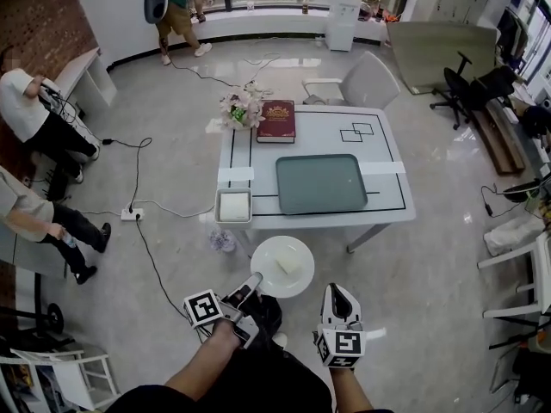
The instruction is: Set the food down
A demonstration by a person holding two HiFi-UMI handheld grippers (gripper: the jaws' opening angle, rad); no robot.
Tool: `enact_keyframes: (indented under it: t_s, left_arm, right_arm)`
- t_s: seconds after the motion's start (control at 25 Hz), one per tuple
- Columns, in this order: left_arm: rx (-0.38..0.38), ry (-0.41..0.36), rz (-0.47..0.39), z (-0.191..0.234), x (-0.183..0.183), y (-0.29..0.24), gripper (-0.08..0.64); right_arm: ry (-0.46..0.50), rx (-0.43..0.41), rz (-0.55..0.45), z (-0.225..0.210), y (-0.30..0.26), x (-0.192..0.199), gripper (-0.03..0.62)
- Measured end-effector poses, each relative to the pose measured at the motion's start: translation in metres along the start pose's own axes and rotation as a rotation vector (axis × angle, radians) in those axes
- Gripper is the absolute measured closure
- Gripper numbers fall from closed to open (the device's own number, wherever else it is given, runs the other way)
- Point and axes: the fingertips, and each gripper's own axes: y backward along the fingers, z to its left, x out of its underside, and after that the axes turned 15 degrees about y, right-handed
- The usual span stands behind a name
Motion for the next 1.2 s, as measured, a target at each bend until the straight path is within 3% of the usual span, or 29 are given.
enact_keyframes:
  t_s: [0.44, 0.84, 1.2]
  left_arm:
    - [-0.007, 0.025, 0.05, -0.019, -0.062, -0.099, 0.545]
    - [-0.041, 0.022, 0.09, -0.026, -0.116, -0.153, 0.545]
    - [-0.041, 0.036, 0.089, -0.029, -0.133, -0.192, 0.545]
  right_arm:
    - [0.004, 0.016, 0.04, -0.04, -0.101, -0.027, 0.583]
    - [-0.012, 0.055, 0.07, -0.055, -0.164, -0.044, 0.583]
    - [-0.017, 0.042, 0.086, -0.074, -0.201, -0.047, 0.583]
